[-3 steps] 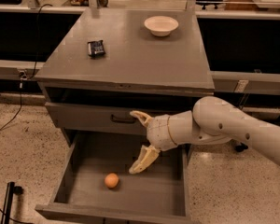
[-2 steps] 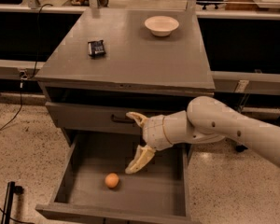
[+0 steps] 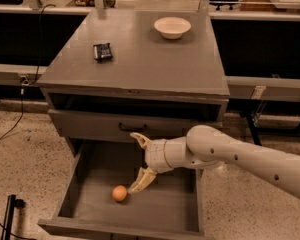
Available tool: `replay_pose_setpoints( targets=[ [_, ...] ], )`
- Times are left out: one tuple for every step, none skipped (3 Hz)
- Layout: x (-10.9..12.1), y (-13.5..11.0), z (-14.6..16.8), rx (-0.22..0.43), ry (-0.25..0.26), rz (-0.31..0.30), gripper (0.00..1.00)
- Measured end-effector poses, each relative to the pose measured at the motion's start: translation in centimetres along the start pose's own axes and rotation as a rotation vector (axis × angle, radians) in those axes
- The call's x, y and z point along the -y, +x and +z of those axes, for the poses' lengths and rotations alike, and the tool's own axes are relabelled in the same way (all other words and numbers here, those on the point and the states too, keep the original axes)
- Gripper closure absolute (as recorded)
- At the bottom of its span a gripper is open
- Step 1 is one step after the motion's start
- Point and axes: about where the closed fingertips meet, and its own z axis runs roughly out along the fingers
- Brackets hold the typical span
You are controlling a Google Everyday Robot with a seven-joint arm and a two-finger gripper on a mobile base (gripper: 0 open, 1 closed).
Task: Pick orange from middle drawer and place on counter
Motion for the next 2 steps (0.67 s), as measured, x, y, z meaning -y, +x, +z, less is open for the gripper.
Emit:
replay_pose_setpoints(
  targets=[
    [-1.1, 0.2, 1.8, 0.019, -0.076, 0.030, 0.00],
    [-4.2, 2.3, 6.1, 0.042, -0.142, -0.016, 0.00]
  ],
)
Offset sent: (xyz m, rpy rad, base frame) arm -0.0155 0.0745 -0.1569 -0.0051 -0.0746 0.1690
